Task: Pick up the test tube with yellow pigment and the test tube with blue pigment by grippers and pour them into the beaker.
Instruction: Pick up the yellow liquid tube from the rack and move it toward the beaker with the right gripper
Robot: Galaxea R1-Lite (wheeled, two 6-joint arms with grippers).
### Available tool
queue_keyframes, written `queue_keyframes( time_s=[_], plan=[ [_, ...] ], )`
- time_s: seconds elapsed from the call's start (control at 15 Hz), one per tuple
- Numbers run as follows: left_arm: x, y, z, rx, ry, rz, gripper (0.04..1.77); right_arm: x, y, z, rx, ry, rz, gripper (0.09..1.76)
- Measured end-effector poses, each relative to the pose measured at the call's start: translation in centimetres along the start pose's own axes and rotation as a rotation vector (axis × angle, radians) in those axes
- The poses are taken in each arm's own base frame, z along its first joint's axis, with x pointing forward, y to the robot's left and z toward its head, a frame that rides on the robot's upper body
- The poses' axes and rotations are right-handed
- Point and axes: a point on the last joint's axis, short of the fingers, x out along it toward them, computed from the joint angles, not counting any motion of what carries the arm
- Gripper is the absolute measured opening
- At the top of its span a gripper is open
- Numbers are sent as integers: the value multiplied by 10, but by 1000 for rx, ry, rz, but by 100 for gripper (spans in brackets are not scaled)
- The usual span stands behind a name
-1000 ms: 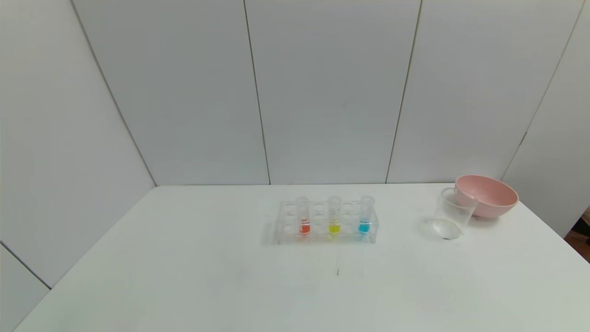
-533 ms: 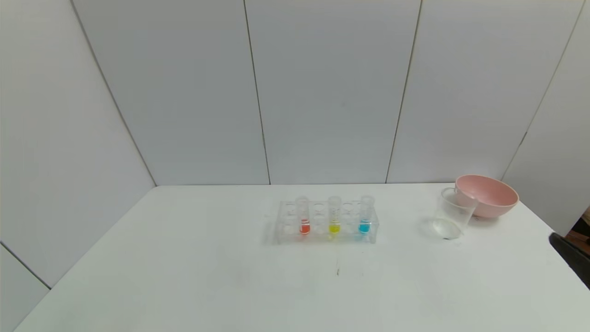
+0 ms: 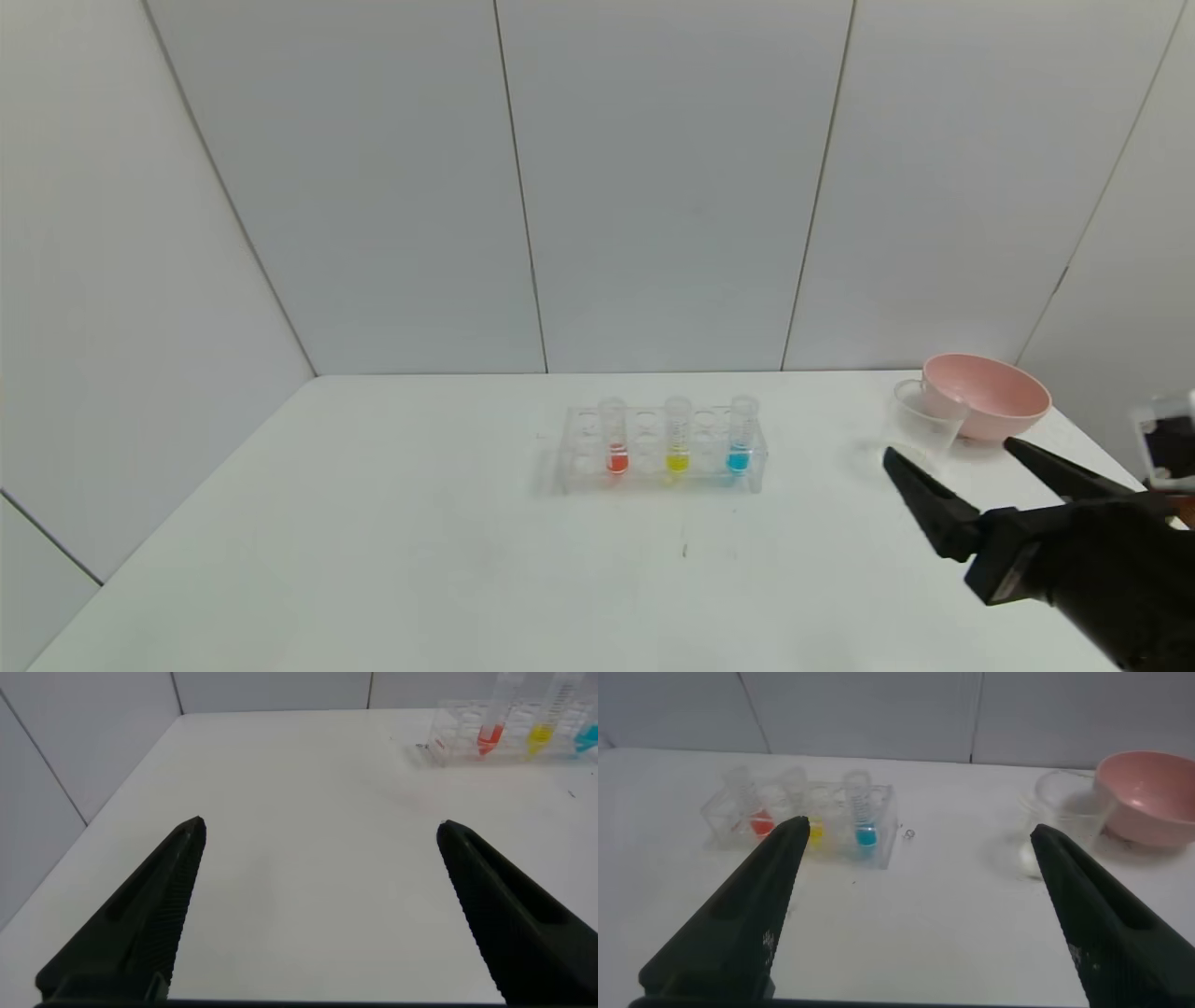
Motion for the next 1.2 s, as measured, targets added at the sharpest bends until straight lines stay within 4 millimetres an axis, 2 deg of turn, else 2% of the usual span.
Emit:
queue_keyframes(
  time_s=[0.2, 0.47, 0.87, 1.2],
  plan=[
    [0, 0, 0, 0, 0, 0, 176, 6, 47, -7, -5, 15, 29, 171],
    [0, 0, 0, 0, 0, 0, 176, 19, 87, -30, 33, 60, 68, 171],
    [0, 0, 0, 0, 0, 0, 176, 49, 121, -78, 36, 70, 44, 171],
    [0, 0, 0, 0, 0, 0, 176, 67, 135, -94, -21, 107, 24, 171]
  ],
)
